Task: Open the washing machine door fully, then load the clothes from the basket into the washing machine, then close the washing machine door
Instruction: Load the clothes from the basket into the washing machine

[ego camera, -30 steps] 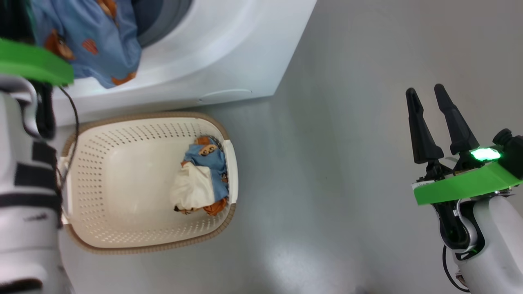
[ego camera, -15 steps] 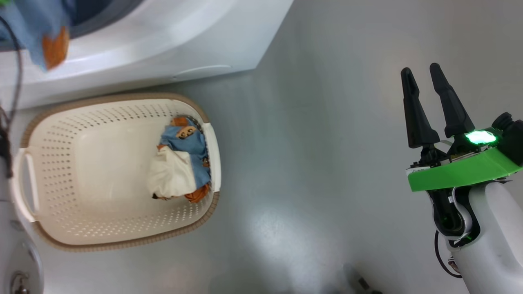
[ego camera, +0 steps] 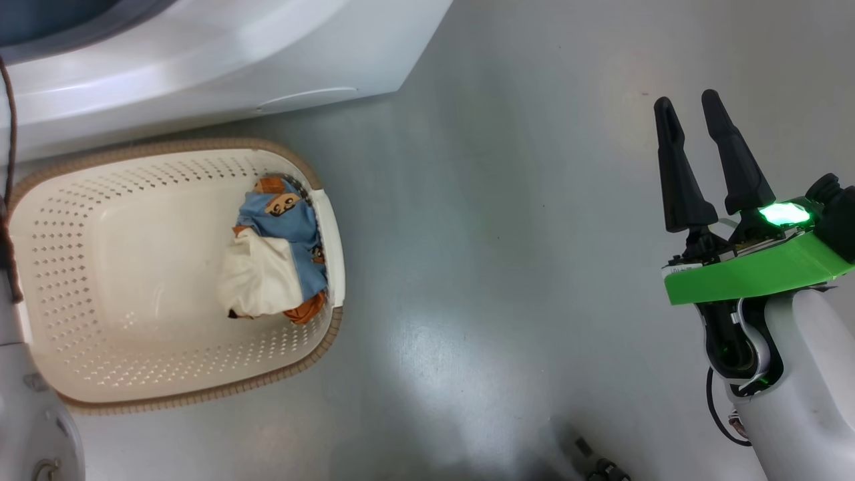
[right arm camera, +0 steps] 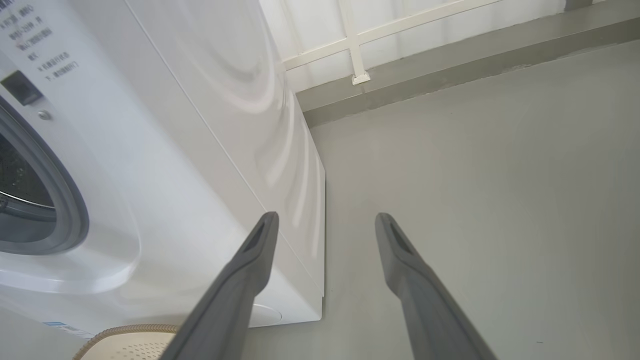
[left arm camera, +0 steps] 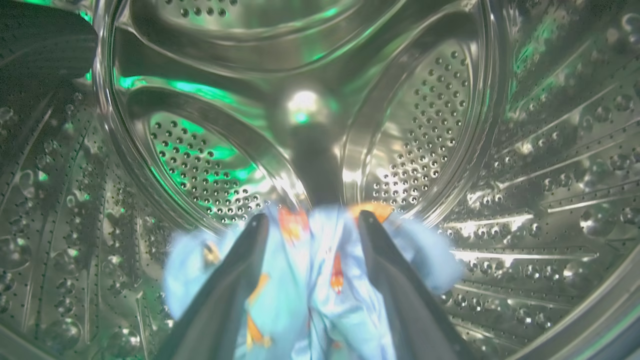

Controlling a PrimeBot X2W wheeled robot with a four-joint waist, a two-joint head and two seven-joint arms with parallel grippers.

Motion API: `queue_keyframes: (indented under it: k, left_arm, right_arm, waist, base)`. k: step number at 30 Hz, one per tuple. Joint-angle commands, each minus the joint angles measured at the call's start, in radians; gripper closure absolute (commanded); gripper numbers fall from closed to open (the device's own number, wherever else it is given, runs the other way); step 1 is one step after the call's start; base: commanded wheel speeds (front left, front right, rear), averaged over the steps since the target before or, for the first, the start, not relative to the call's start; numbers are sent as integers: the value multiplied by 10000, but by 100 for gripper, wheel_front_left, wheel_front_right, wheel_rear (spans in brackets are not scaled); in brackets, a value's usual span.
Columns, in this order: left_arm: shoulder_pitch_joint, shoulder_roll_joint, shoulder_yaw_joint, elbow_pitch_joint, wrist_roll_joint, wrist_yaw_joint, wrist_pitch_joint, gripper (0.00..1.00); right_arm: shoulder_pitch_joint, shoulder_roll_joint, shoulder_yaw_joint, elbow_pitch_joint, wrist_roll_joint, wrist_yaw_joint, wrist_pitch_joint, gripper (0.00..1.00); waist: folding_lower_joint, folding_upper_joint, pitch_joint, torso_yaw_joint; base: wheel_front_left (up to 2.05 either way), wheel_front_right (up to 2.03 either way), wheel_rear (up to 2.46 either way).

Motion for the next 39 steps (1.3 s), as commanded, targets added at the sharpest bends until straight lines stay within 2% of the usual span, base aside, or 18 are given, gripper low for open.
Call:
queue_keyframes:
  k: [1, 17, 21, 39]
  left_arm:
    - [131, 463, 83, -187, 124, 1, -51, 0]
    - [692, 204, 326, -4, 106, -107, -51, 0]
    - [1146, 16, 299, -251, 127, -305, -51, 0]
    - [4929, -1013, 832, -2134, 149, -985, -51, 0]
  right_arm:
    - [65, -34, 176, -224, 123, 56, -78, 0]
    - [66, -162, 179, -207, 39, 56, -78, 0]
    - [107, -220, 138, -189, 5, 56, -78, 0]
    - [665, -574, 227, 240, -31, 56, -78, 0]
  waist:
    - [-1, 0, -19, 11]
    - [-1, 0, -377, 184]
    - [-1, 0, -556, 284]
    - [-1, 0, -2604, 784]
  base:
    - [0, 0, 0]
    - [0, 0, 0]
    - [0, 0, 0]
    - [0, 0, 0]
